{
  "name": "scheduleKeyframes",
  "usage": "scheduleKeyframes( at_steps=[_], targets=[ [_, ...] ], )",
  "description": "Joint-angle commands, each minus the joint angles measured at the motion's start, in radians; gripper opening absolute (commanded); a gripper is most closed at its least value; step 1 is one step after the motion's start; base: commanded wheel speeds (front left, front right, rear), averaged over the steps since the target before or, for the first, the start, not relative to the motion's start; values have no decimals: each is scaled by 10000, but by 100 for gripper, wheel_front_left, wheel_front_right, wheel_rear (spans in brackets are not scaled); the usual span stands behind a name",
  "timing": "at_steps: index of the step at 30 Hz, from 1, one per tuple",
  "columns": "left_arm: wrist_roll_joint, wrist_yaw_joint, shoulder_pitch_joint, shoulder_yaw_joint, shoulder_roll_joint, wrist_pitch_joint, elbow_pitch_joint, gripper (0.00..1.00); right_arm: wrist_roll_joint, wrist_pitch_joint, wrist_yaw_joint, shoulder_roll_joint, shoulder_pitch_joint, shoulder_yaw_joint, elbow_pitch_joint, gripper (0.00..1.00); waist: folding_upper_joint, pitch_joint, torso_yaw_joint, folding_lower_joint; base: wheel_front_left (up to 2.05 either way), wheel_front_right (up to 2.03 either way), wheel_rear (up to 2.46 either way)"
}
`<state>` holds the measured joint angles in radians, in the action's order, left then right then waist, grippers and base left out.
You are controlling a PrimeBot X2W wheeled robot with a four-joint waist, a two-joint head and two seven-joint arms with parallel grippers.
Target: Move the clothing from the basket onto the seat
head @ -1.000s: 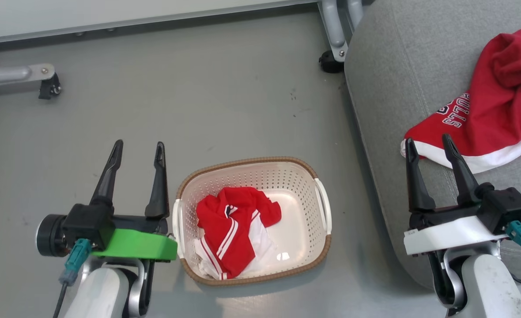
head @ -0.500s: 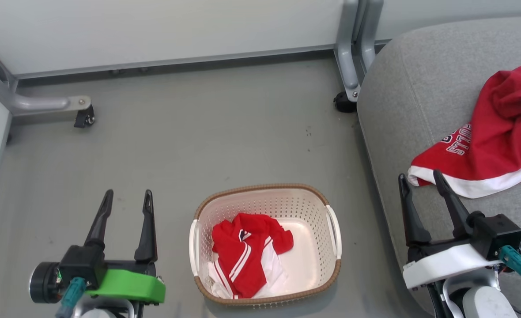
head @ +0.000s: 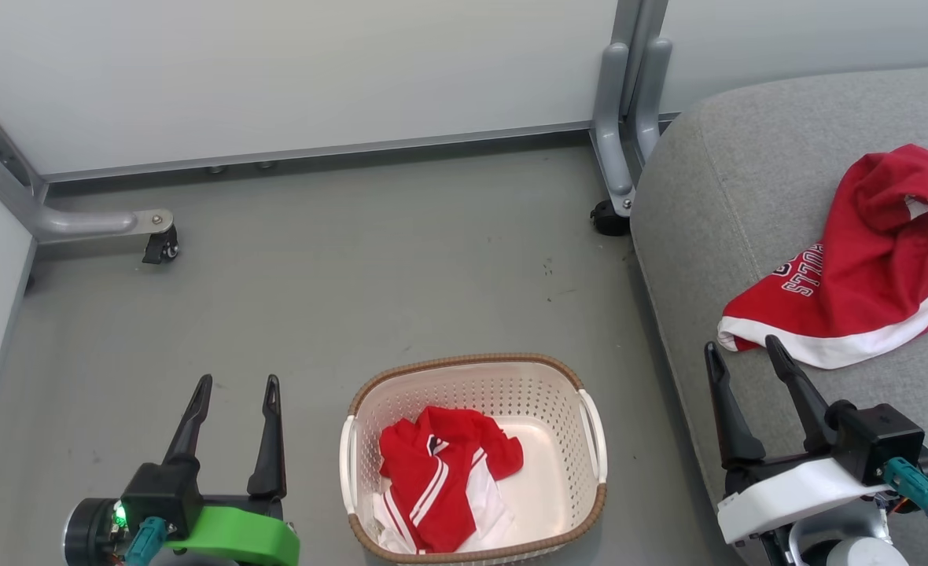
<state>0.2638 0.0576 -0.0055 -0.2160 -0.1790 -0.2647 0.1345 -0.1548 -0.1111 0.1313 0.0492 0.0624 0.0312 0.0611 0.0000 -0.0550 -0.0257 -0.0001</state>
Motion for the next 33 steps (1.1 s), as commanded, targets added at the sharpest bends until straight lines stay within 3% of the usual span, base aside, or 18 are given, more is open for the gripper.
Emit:
scheduleKeyframes(
  at_steps=[1, 22, 33],
  targets=[
    [-48, -49, 180, 69, 7, 8, 35, 100, 19, 45, -10, 23, 166, 20, 73, 100, 0, -1, 5, 1, 0, 0, 0],
    [-330, -240, -132, 236, 270, 7, 398, 100, 61, 60, -10, 22, 95, 4, 197, 100, 0, -110, 108, 1, 0, 0, 0],
    [-883, -492, -1428, -301, 617, 9, 1054, 100, 268, 64, -10, 24, -532, -118, 691, 100, 0, -1429, 307, 1, 0, 0, 0]
  ],
)
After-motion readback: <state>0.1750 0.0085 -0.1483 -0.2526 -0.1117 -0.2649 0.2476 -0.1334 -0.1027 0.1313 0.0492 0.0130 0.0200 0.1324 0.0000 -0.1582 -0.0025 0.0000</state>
